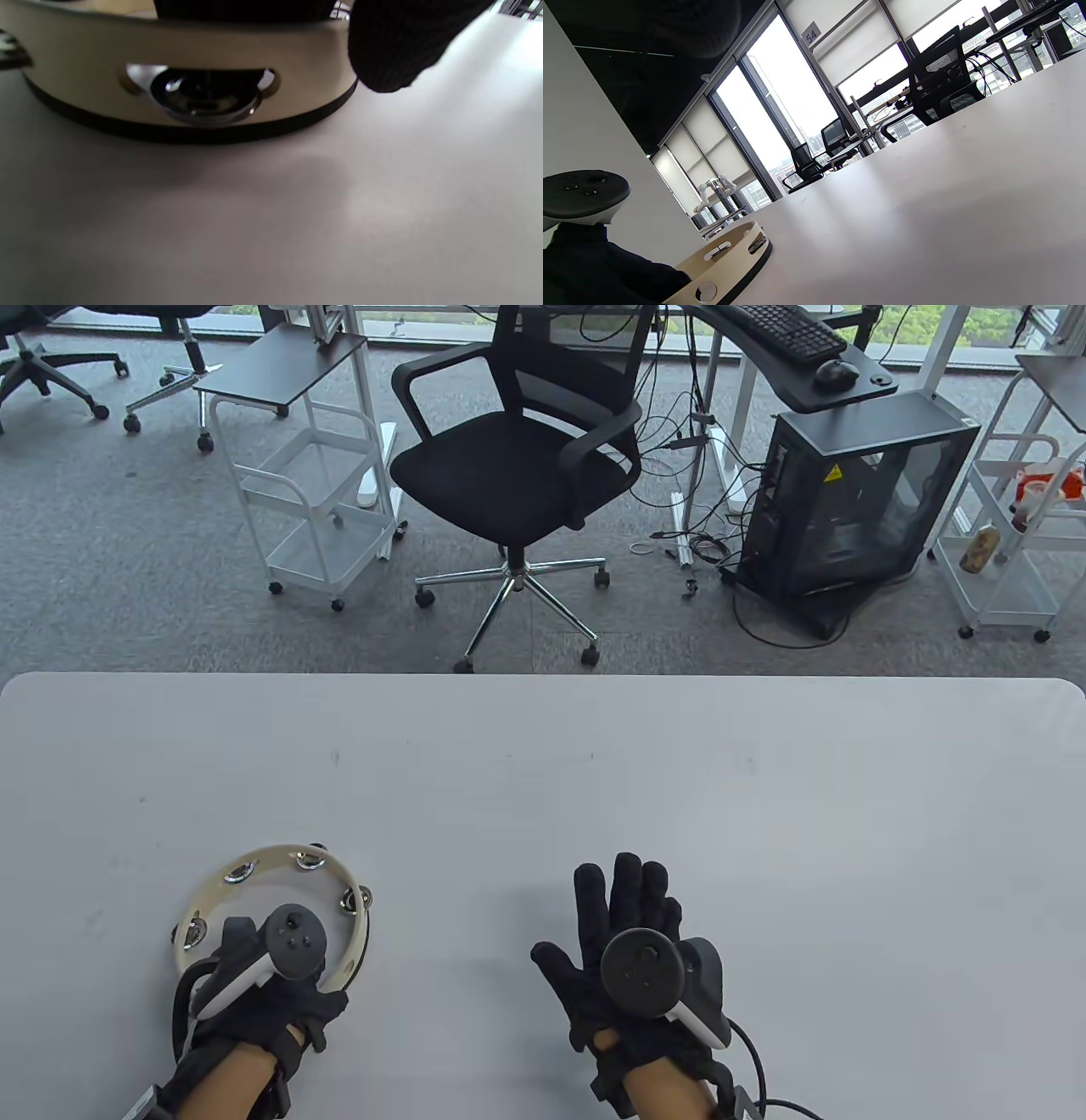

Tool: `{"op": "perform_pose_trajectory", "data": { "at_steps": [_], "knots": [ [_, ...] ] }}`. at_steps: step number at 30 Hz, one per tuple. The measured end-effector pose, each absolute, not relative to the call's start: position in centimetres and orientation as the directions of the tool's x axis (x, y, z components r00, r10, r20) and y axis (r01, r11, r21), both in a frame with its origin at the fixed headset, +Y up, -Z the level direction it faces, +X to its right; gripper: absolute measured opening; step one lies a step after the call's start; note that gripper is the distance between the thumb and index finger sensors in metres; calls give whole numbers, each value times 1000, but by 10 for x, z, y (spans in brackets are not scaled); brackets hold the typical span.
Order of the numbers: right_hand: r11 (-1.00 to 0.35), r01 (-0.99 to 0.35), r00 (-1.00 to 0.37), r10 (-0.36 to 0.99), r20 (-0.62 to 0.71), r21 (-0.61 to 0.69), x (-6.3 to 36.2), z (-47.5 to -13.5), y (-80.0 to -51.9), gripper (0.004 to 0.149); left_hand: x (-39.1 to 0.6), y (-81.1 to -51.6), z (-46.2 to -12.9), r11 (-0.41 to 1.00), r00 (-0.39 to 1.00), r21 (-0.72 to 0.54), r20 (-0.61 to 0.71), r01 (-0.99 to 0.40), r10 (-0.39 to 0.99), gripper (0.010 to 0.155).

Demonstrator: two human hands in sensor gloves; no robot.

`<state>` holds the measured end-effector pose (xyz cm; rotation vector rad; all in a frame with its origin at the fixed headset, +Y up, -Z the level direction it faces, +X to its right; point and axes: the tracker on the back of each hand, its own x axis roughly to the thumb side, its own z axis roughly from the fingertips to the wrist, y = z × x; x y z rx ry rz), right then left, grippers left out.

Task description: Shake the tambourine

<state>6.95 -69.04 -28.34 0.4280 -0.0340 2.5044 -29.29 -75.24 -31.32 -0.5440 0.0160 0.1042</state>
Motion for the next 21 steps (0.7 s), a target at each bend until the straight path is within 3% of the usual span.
{"op": "perform_pose_trajectory", "data": {
  "at_steps": [3, 6, 10, 12, 14, 16, 18, 21],
  "knots": [
    [-819, -567, -771, 565, 294, 87, 71, -286, -693, 90, -291, -752, -317, 866, 995, -489, -27, -101, 100, 48],
    [-797, -599, -755, 594, 279, 76, 77, -288, -694, 90, -292, -742, -317, 898, 991, -423, 5, -117, 132, 47],
    [-705, -707, -670, 691, 272, 49, 84, -289, -694, 90, -316, -710, -311, 861, 878, -173, -49, -478, 477, 46],
    [-598, -800, -566, 779, 269, 50, 86, -289, -695, 91, -330, -699, -305, 723, 723, -6, -30, -691, 690, 46],
    [-411, -910, -383, 880, 281, 46, 85, -288, -698, 91, -340, -694, -298, 382, 387, 80, 58, -921, 920, 46],
    [-253, -965, -224, 933, 282, 73, 80, -287, -702, 92, -336, -693, -295, 107, 112, 44, 137, -993, 984, 47],
    [-97, -990, -66, 962, 266, 105, 73, -286, -706, 93, -321, -689, -291, -64, -73, -53, 170, -997, 983, 46],
    [55, -989, 90, 964, 251, 140, 62, -285, -711, 93, -290, -674, -290, -47, -93, -201, 227, -979, 970, 47]
  ]
}}
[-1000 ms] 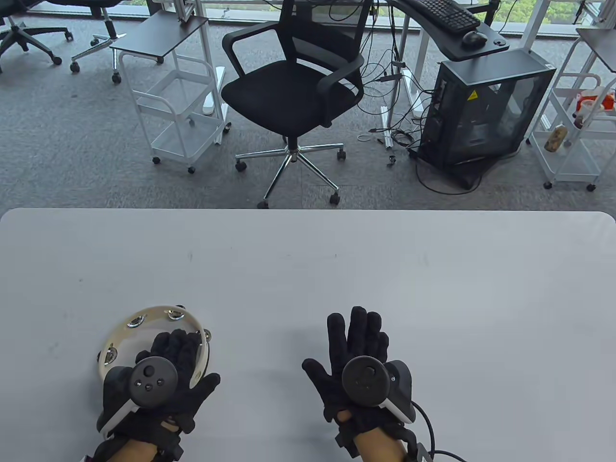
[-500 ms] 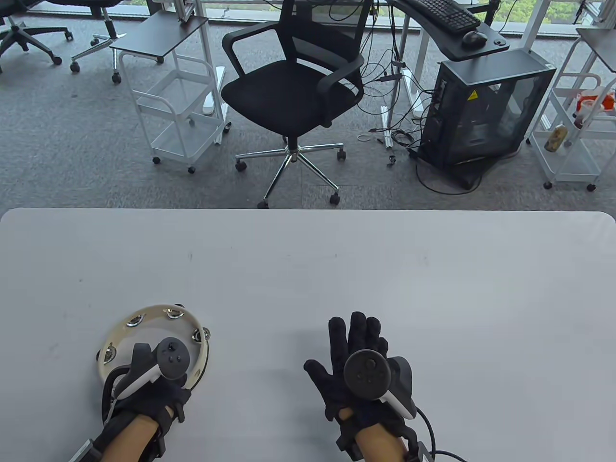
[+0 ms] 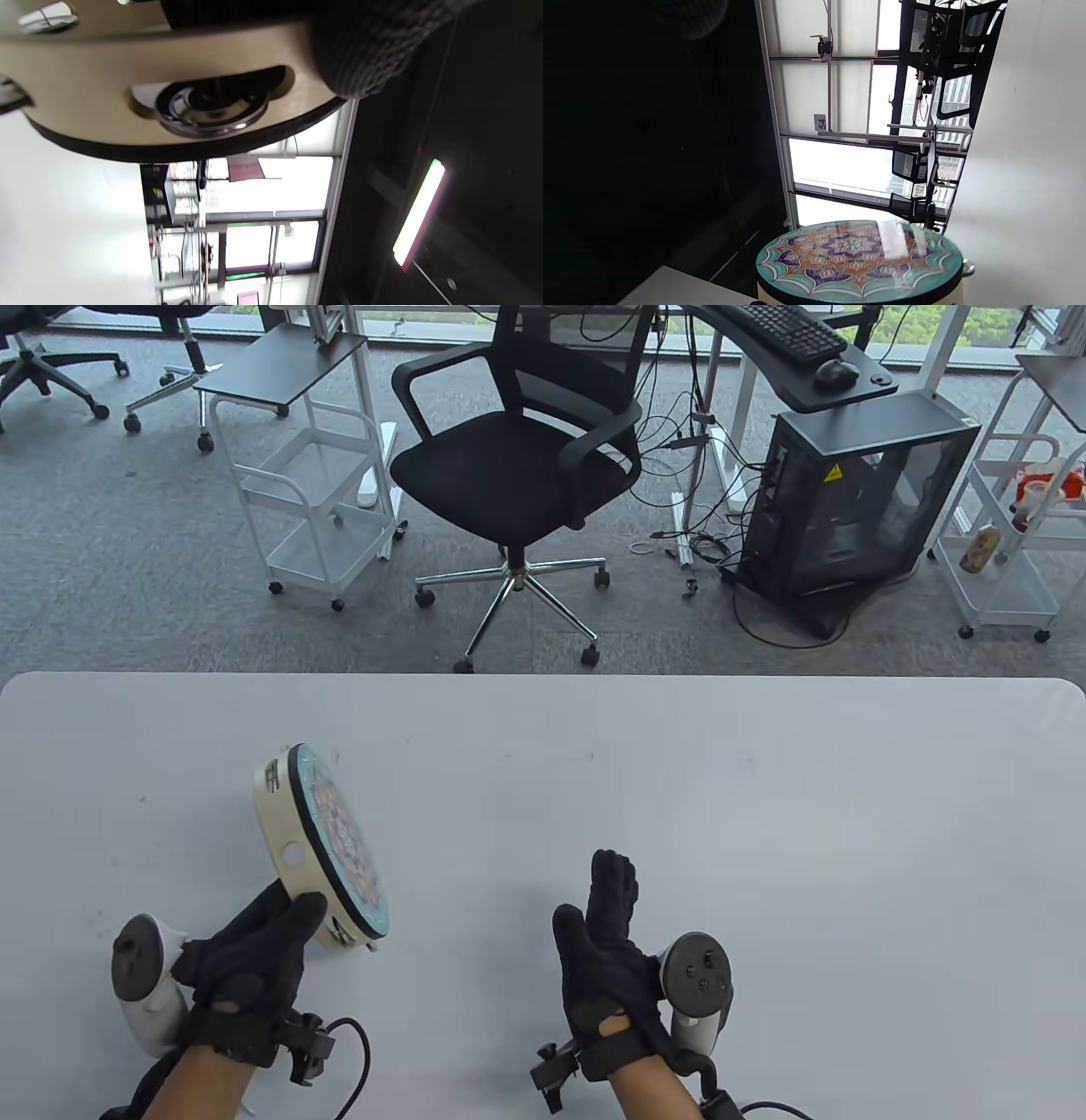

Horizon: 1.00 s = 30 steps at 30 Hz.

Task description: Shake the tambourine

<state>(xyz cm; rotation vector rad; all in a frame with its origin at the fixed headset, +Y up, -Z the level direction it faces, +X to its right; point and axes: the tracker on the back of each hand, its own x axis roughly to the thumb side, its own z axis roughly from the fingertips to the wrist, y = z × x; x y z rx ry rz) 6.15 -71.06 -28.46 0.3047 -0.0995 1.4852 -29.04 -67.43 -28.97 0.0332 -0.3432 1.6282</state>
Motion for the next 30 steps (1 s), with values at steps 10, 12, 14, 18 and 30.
{"op": "perform_pose_trajectory", "data": {
  "at_steps": [10, 12, 14, 18, 30],
  "knots": [
    [189, -935, 258, 943, 210, 301, 14, -269, -724, 91, -191, -680, -267, 225, -35, -664, 354, -713, 935, 46],
    [137, -937, 213, 953, 215, 322, 11, -268, -726, 92, -194, -685, -267, 244, -27, -692, 356, -679, 934, 46],
    [144, -942, 213, 955, 208, 304, 10, -269, -729, 92, -196, -687, -264, 222, -27, -675, 338, -704, 941, 46],
    [137, -945, 203, 958, 204, 298, 16, -273, -731, 93, -197, -690, -265, 220, -3, -648, 324, -729, 946, 46],
    [123, -967, 181, 948, 262, 223, 36, -276, -724, 91, -231, -701, -278, 58, -38, -420, 217, -906, 975, 46]
  ]
}}
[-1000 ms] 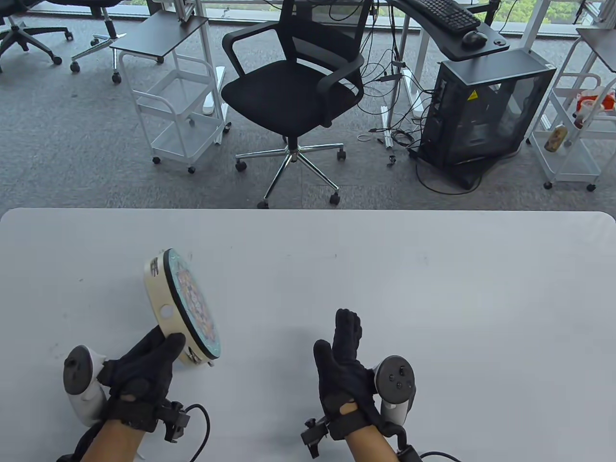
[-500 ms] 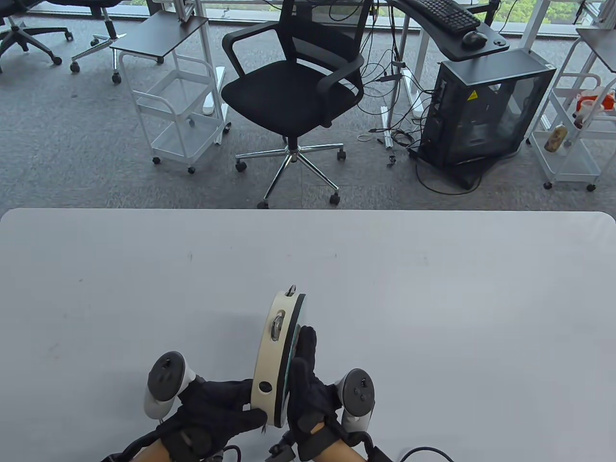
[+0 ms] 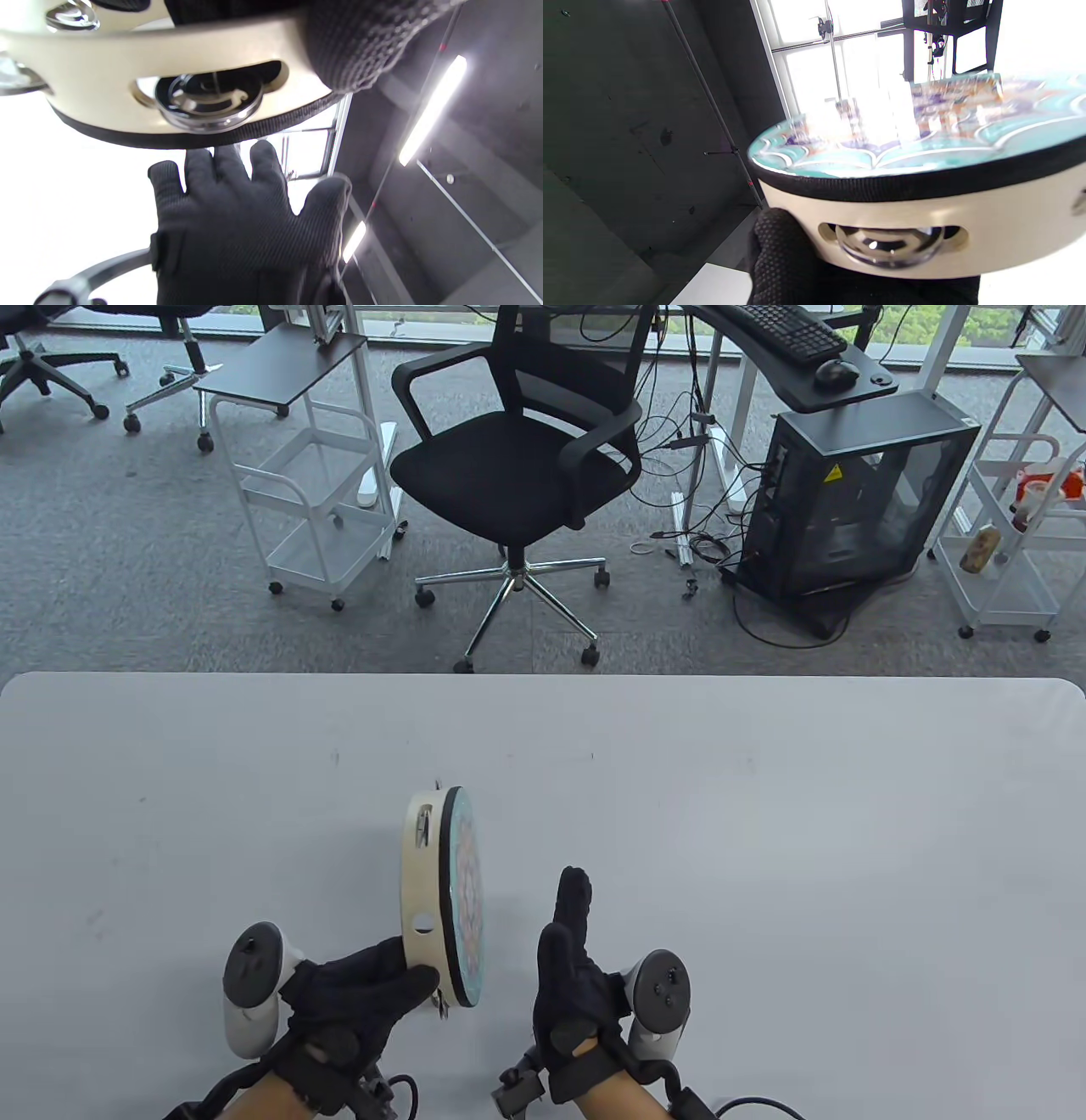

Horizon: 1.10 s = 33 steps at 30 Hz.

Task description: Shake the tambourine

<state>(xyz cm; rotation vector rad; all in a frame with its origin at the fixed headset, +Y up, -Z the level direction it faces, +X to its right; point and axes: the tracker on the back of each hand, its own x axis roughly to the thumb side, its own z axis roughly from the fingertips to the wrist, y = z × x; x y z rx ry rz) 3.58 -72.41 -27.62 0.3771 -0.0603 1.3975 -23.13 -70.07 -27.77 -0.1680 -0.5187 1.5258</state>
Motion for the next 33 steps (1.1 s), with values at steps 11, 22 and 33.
{"op": "perform_pose_trajectory", "data": {
  "at_steps": [11, 22, 33],
  "knots": [
    [108, -912, 217, 946, 241, 396, 8, -267, -729, 92, -190, -694, -259, 285, 33, -632, 379, -721, 925, 48],
    [58, -935, 164, 945, 284, 349, 12, -270, -725, 93, -195, -696, -261, 230, 10, -623, 336, -748, 942, 47],
    [91, -963, 166, 943, 290, 255, 31, -276, -722, 92, -221, -689, -267, 119, -48, -502, 308, -857, 950, 47]
  ]
}}
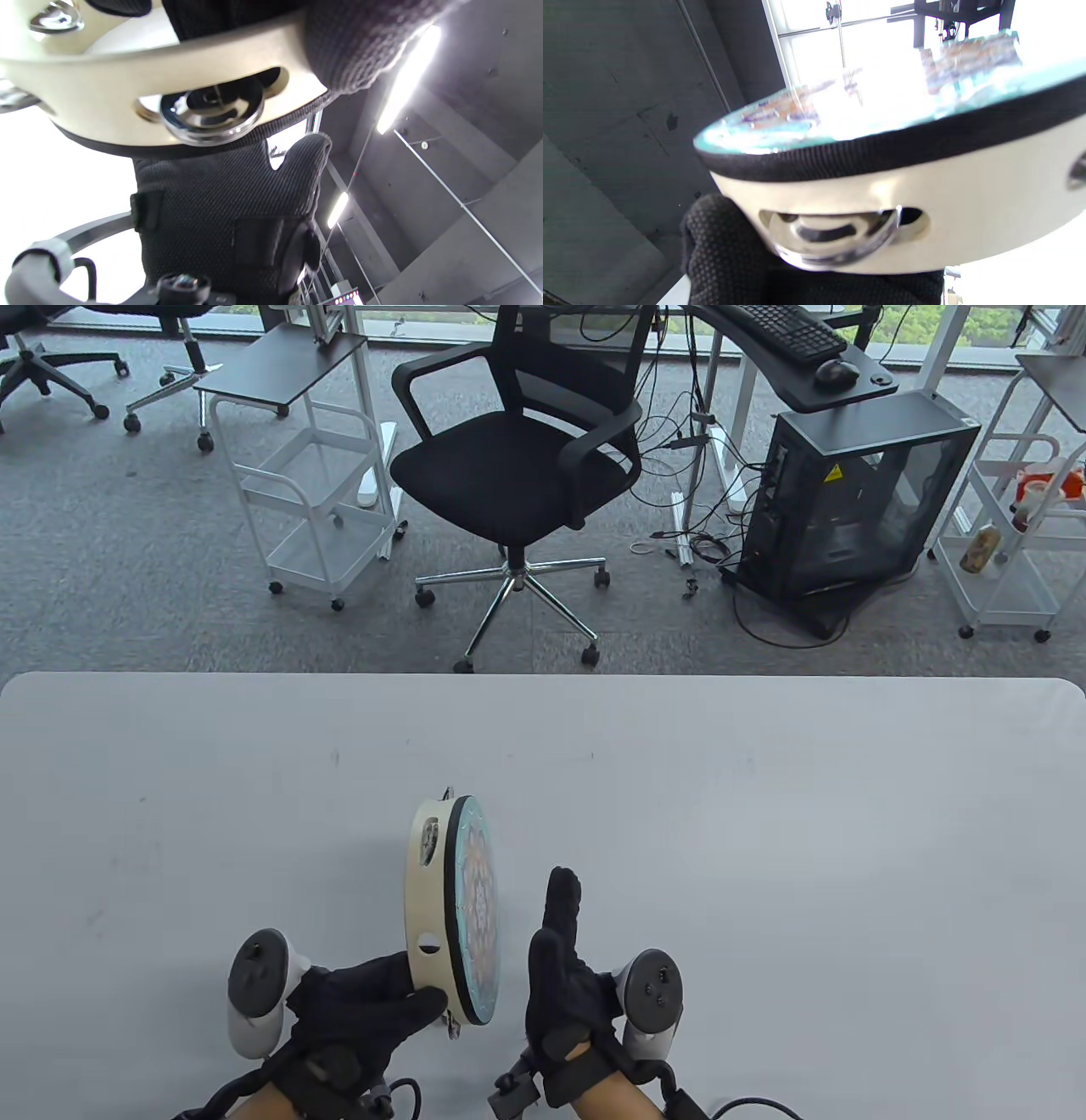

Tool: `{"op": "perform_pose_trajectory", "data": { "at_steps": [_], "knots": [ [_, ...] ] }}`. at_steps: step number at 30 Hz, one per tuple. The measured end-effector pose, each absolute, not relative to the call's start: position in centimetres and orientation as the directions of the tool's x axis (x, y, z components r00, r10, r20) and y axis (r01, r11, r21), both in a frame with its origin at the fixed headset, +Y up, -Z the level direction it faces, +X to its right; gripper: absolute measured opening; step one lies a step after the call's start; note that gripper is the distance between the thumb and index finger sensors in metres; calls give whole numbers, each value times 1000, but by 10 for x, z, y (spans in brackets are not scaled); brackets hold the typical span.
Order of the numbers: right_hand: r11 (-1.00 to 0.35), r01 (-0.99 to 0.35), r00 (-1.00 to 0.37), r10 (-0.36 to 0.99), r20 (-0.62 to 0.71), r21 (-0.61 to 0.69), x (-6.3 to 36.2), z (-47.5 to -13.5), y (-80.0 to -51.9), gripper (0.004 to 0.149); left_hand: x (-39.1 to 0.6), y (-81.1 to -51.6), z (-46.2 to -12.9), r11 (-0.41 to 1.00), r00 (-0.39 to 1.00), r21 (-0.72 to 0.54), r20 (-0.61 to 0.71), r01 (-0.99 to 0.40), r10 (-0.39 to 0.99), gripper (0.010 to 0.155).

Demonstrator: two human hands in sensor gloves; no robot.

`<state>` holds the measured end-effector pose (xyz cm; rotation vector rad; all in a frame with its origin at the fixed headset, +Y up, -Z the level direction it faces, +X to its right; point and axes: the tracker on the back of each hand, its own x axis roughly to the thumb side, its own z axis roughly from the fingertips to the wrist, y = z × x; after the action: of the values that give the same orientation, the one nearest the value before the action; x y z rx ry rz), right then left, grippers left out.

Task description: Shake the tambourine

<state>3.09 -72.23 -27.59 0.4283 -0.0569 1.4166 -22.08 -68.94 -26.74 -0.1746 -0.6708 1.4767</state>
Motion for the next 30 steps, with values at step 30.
{"op": "perform_pose_trajectory", "data": {
  "at_steps": [30],
  "knots": [
    [58, -952, 154, 940, 306, 301, 22, -271, -719, 92, -212, -692, -265, 201, 6, -524, 349, -827, 937, 47]
  ]
}}
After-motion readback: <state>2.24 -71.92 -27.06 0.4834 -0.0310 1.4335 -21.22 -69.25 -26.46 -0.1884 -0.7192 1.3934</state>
